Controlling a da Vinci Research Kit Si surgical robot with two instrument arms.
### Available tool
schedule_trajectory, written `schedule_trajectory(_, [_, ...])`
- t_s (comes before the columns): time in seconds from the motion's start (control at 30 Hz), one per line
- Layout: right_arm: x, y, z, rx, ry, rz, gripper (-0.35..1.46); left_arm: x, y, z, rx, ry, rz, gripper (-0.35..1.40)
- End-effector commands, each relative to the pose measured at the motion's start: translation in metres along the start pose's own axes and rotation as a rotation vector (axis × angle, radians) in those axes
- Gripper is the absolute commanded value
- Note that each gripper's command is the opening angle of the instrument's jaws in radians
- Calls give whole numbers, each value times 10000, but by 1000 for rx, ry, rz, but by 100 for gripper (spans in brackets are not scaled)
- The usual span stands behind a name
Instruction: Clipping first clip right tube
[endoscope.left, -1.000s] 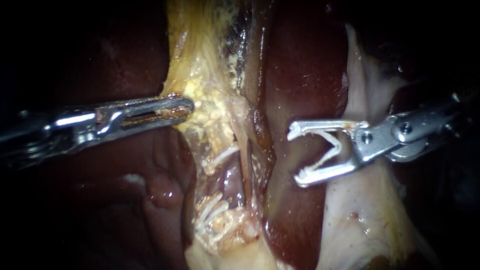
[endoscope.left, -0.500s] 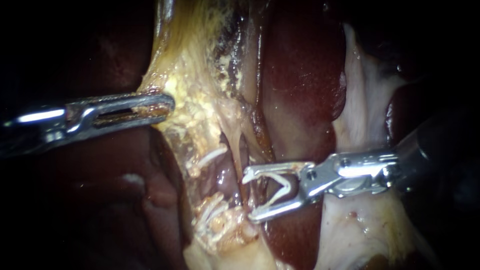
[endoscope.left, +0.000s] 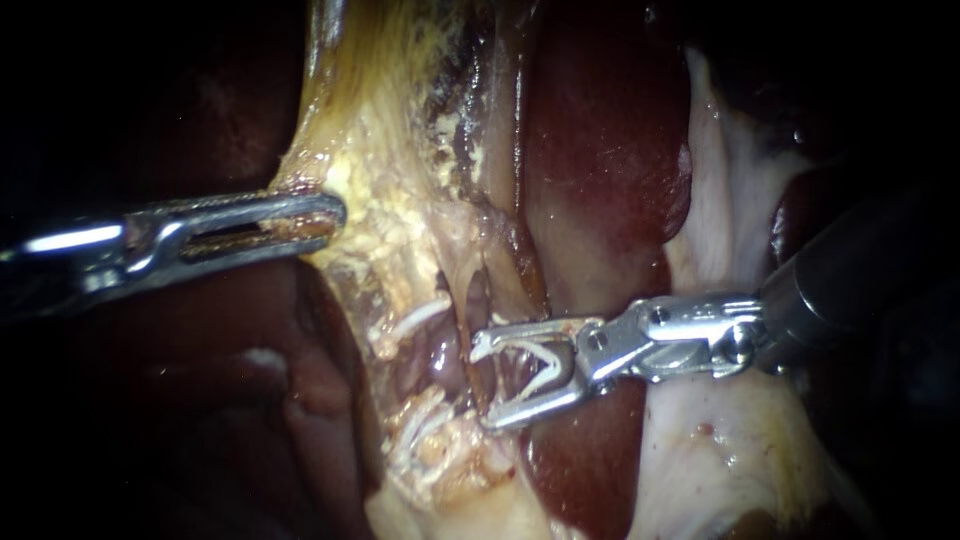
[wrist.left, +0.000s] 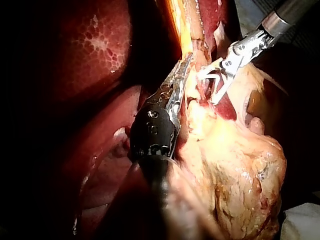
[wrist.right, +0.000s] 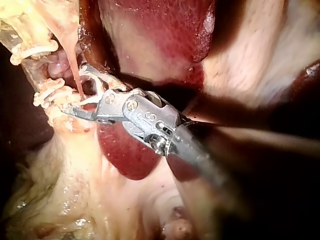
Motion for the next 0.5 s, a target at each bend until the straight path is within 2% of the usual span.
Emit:
schedule_trajectory(0.03, [-1,0,2,-2,0,0,58,0,0,0,0,0,0,-35])
schedule_trajectory(0.27, [-7,2,7,-8,-9,2,58,0,-1,-1,-1,0,0,-35])
schedule_trajectory(0.5, [-5,1,11,3,-11,20,56,0,-2,0,-1,0,-1,-35])
